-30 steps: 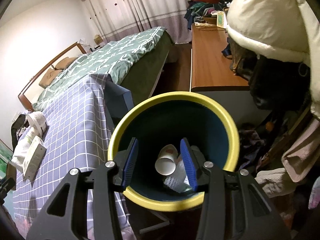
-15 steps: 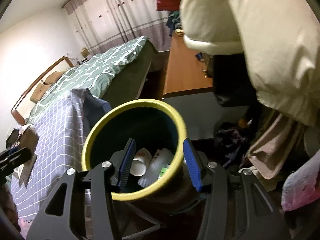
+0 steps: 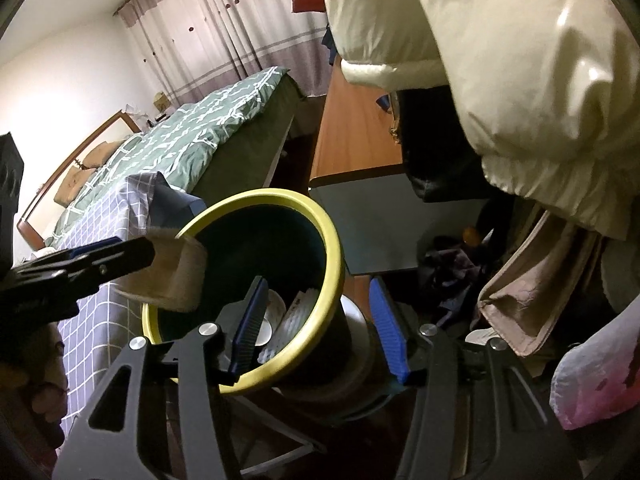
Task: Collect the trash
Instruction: 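Open the left gripper over the yellow bin to drop the brown tray, then grasp the white cloth with the right gripper and lift it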
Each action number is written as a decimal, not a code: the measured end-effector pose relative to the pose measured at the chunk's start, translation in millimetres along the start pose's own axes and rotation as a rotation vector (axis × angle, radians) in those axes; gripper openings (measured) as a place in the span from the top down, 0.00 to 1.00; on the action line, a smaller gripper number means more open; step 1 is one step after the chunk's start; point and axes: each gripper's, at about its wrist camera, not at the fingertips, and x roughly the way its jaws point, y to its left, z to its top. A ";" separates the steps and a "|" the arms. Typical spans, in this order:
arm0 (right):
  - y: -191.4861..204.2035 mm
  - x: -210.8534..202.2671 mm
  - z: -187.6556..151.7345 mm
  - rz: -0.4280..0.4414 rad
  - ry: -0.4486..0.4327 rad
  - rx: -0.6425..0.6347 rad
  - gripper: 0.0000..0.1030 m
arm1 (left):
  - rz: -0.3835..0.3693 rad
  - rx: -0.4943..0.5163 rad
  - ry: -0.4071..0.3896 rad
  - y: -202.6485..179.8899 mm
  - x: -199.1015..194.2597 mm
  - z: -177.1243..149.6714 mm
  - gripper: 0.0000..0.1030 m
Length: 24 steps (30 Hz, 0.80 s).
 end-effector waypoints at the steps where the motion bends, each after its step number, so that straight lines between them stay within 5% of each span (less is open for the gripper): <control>1: 2.3 -0.8 0.8 0.000 0.000 -0.005 0.50 | -0.008 -0.007 -0.005 3.3 -3.8 -1.7 0.15; 8: 30.1 -0.4 0.8 0.010 0.010 -0.057 0.49 | 0.009 -0.058 -0.121 45.0 -77.5 -42.5 0.09; 14: 74.1 0.7 -0.8 0.039 0.020 -0.129 0.49 | 0.110 -0.146 -0.222 105.7 -156.1 -96.1 0.06; 24: 213.9 -3.7 -8.1 0.171 0.034 -0.365 0.44 | 0.493 -0.308 -0.354 251.2 -278.2 -215.3 0.05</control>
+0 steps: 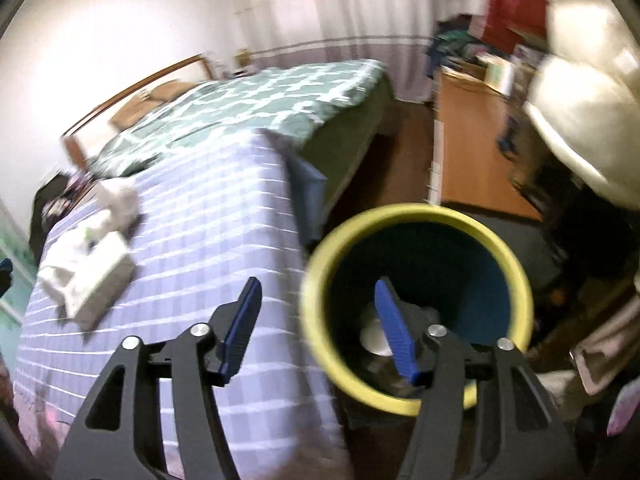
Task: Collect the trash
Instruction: 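Grasp the white cloth with the right gripper and lift it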
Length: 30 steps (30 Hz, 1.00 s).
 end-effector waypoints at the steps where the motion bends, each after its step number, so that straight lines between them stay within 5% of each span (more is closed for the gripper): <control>1: 15.1 0.4 3.5 0.019 -0.003 -0.024 0.44 | 0.028 -0.010 -0.008 14.8 -1.1 -4.0 0.05; 5: 85.3 9.9 19.4 0.153 0.011 -0.127 0.44 | 0.180 -0.105 -0.001 92.4 1.1 -18.4 0.05; 11: 194.7 34.5 29.6 0.303 0.067 -0.309 0.44 | 0.240 -0.356 0.003 171.2 5.3 -41.2 0.05; 17: 271.0 63.0 34.6 0.426 0.129 -0.388 0.45 | 0.259 -0.450 0.036 195.4 10.1 -53.7 0.05; 21: 297.5 79.7 28.4 0.419 0.145 -0.404 0.47 | 0.281 -0.420 0.040 184.0 13.8 -54.0 0.05; 30: 307.0 78.5 19.2 0.404 0.118 -0.437 0.92 | 0.282 -0.371 0.051 171.3 19.8 -51.2 0.05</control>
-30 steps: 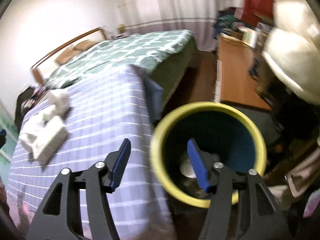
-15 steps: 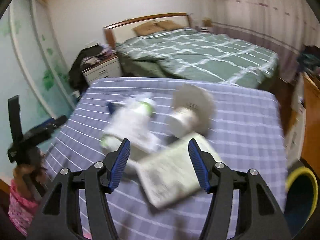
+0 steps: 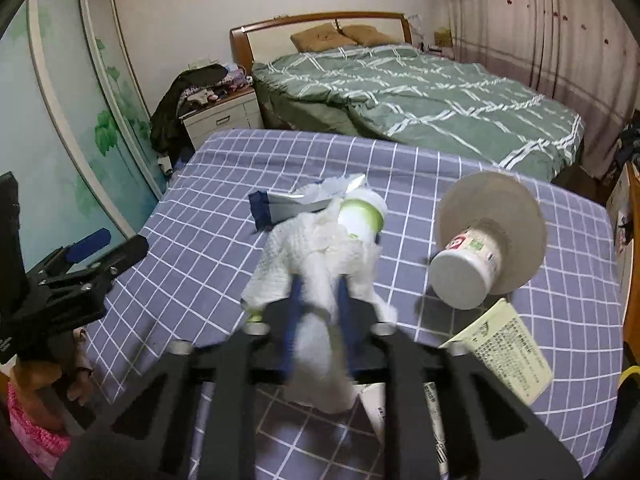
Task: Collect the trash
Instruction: 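Grasp the white cloth with the right gripper and lift it, then carry the white cloth into the yellow bin and open the right gripper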
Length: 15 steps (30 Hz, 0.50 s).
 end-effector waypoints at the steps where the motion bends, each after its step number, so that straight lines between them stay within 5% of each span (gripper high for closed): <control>1: 2.7 -0.4 -0.2 0.000 -0.008 -0.005 0.93 | 0.001 0.000 0.000 0.2 0.2 0.0 0.05; 15: -9.8 -105.6 12.4 0.121 -0.304 0.057 0.94 | -0.012 0.004 0.005 -2.8 -0.2 -4.0 0.05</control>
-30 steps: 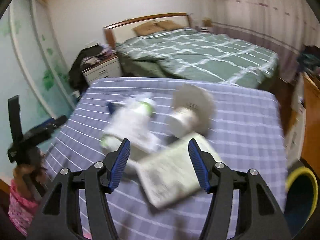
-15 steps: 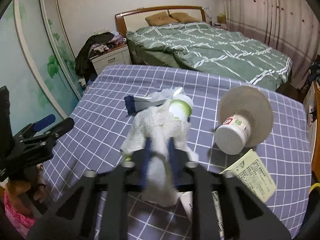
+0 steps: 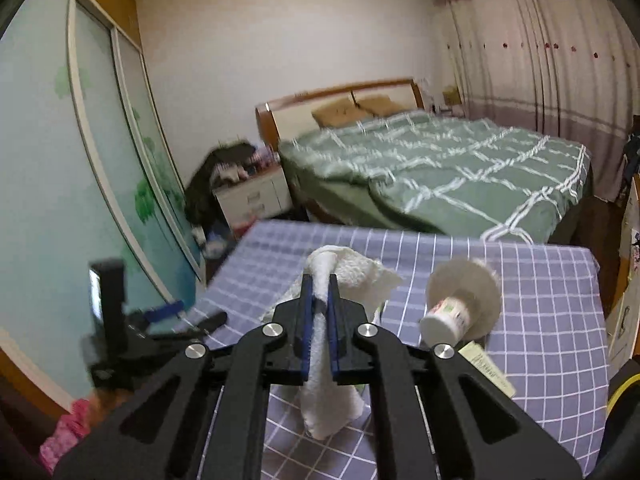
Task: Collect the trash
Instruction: 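Carry the white cloth into the yellow bin and open the right gripper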
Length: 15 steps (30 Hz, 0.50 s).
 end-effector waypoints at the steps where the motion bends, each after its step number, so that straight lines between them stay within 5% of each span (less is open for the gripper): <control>1: -2.1 -7.1 2.4 0.003 -0.015 0.010 0.94 | -0.001 0.001 -0.001 -0.3 -0.5 0.1 0.05; 6: -22.7 -50.7 6.4 -0.056 -0.101 0.061 0.93 | -0.008 0.001 -0.009 -0.7 -3.4 -0.3 0.05; 15: -129.6 -152.7 -35.5 -0.490 -0.199 0.239 0.93 | -0.016 0.005 -0.018 -3.3 -8.6 0.5 0.05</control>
